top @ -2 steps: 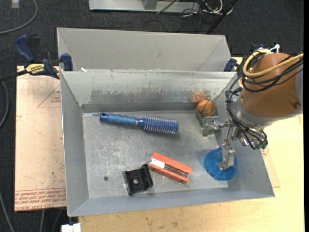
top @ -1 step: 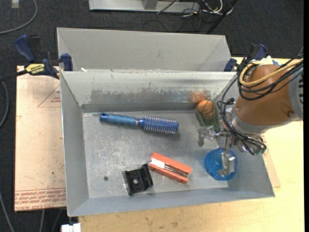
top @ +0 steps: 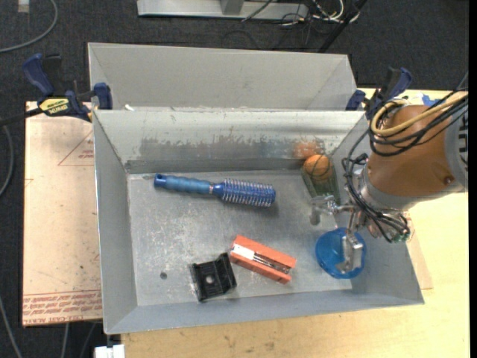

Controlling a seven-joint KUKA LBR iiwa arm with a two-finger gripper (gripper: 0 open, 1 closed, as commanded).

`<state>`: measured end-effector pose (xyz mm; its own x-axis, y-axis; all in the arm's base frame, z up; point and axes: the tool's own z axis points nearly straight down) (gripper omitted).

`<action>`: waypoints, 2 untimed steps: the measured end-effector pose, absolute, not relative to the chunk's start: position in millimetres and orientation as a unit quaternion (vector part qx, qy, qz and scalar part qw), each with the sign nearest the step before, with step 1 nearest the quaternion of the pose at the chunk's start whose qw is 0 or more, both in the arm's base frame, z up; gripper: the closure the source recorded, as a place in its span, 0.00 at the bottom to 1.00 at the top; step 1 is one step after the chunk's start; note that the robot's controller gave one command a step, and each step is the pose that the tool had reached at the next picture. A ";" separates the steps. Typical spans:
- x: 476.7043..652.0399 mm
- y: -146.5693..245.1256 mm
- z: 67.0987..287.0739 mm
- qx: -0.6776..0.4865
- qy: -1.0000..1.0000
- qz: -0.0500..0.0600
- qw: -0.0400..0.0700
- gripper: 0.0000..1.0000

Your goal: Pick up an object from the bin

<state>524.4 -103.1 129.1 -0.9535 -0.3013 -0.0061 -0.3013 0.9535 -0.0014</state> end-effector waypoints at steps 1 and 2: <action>528.2 -133.2 80.2 -0.300 0.954 0.003 0.001 1.00; 528.2 -133.1 80.2 -0.300 0.954 0.003 0.001 1.00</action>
Offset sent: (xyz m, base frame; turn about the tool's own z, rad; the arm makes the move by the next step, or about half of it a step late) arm 0.0000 0.0000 0.0000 0.0000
